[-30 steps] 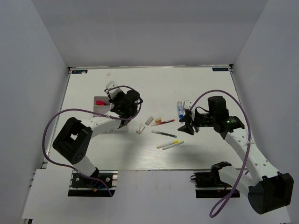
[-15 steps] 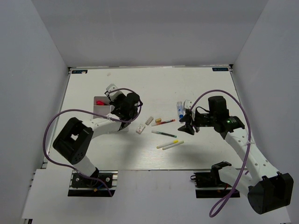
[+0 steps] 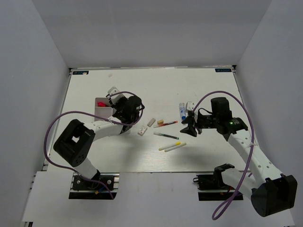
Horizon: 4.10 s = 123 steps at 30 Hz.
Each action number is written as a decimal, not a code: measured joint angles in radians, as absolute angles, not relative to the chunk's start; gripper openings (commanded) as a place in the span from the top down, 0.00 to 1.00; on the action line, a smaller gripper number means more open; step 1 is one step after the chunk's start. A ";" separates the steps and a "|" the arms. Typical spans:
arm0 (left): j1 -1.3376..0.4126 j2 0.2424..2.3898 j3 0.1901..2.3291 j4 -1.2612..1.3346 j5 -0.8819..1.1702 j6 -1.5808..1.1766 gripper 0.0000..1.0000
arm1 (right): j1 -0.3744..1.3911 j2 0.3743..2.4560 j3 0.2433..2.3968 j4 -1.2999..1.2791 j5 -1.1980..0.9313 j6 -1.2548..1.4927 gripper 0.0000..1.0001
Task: Sort the stationery into containers
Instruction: Place the pen in the storage box, then pick up the pen from the center of the board, then place the pen in the storage box.
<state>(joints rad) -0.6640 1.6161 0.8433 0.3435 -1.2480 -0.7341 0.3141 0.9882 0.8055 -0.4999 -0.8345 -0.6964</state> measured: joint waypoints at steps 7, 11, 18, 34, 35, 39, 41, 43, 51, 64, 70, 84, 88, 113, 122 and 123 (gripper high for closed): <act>-0.667 1.600 0.838 0.337 -1.231 -0.752 0.53 | 0.313 0.988 0.805 -0.500 -0.835 -0.696 0.47; -0.676 1.582 0.831 0.327 -1.219 -0.756 0.47 | 0.314 0.988 0.805 -0.500 -0.834 -0.697 0.45; -0.694 1.457 0.839 0.216 -1.059 -0.690 0.18 | 0.318 1.049 0.802 -0.508 -0.827 -0.809 0.48; -0.697 0.931 0.893 -0.316 -0.285 -0.354 0.01 | 0.582 1.407 0.807 -0.574 -0.678 -1.126 0.56; -0.697 0.881 0.883 -0.343 -0.276 -0.342 0.01 | 0.605 1.433 0.820 -0.573 -0.667 -1.122 0.56; -0.696 0.673 0.820 -0.398 -0.272 -0.307 0.01 | 0.689 1.517 0.868 -0.546 -0.624 -1.089 0.54; -0.692 0.586 0.795 -0.412 -0.273 -0.294 0.01 | 0.724 1.547 0.889 -0.535 -0.605 -1.070 0.56; -0.688 0.532 0.778 -0.417 -0.277 -0.283 0.01 | 0.751 1.573 0.907 -0.519 -0.591 -1.051 0.56; -0.682 0.501 0.759 -0.455 -0.280 -0.260 0.01 | 0.825 1.671 0.976 -0.489 -0.525 -0.993 0.57; -0.682 0.447 0.757 -0.466 -0.273 -0.252 0.01 | 0.876 1.708 0.978 -0.450 -0.409 -0.955 0.60; -0.682 0.432 0.743 -0.464 -0.269 -0.252 0.01 | 0.879 1.689 0.964 -0.435 -0.342 -0.952 0.63; -0.682 0.406 0.741 -0.462 -0.264 -0.252 0.01 | 0.884 1.699 0.990 -0.474 -0.283 -0.949 1.00; -0.682 0.395 0.731 -0.459 -0.259 -0.252 0.01 | 0.884 1.720 1.039 -0.528 -0.298 -0.944 1.00; -0.663 0.170 0.677 -0.358 -0.188 -0.219 0.01 | 0.883 2.080 2.040 -0.527 -0.655 -0.685 1.00; -0.637 0.171 0.676 -0.355 -0.167 -0.209 0.01 | 0.864 2.249 2.197 -0.443 -0.738 -0.678 1.00; -0.635 0.173 0.676 -0.353 -0.165 -0.208 0.01 | 0.859 2.255 2.206 -0.432 -0.744 -0.674 1.00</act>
<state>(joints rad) -0.6346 0.1730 0.6758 -0.3534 -0.1650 -0.2085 0.8589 2.2547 2.2063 -0.4324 -0.7444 -0.6739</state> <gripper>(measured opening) 0.990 0.178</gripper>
